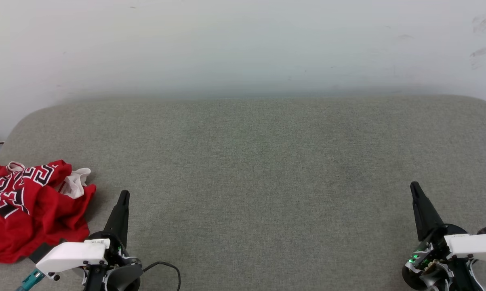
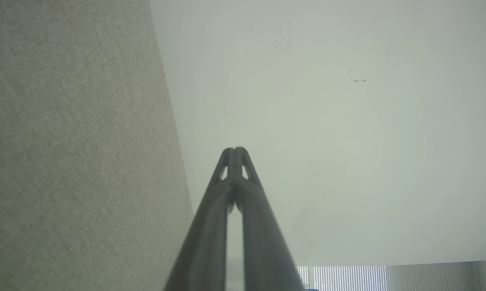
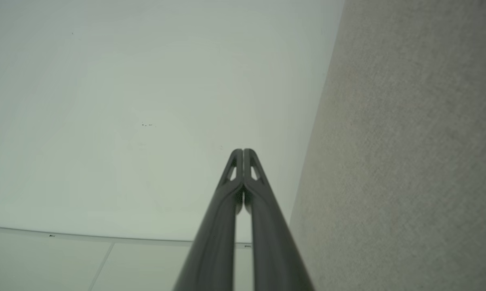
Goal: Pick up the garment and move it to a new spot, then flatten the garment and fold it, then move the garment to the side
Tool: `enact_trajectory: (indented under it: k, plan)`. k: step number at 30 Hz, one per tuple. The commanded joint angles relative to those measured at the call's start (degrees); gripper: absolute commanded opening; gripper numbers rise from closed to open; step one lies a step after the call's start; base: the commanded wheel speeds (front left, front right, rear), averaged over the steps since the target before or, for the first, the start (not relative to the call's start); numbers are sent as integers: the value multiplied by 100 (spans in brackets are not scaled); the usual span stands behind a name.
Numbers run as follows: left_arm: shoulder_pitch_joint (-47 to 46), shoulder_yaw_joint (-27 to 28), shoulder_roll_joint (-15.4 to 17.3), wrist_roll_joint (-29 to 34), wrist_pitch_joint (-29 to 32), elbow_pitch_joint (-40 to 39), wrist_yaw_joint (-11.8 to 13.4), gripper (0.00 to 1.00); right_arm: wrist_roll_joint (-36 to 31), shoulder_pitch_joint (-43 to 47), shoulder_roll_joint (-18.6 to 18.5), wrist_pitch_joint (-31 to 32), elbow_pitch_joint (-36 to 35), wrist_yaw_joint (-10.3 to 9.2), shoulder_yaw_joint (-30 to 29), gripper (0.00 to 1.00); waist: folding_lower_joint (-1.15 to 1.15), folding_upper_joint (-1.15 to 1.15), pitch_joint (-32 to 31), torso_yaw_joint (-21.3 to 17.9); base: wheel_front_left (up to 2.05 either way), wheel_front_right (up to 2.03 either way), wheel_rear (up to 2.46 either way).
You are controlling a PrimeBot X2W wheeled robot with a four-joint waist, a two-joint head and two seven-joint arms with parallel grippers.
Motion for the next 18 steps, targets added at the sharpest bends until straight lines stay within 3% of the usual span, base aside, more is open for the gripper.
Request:
enact_trajectory:
  k: [1, 18]
  plan:
    - [-40, 11, -10, 1, 25, -4, -14, 0, -24, -72, 25, -4, 4, -2, 2, 0, 0, 0, 0, 0, 0, 0, 0]
    - [-40, 11, -10, 1, 25, -4, -14, 0, -24, -72, 25, -4, 4, -2, 2, 0, 0, 0, 0, 0, 0, 0, 0]
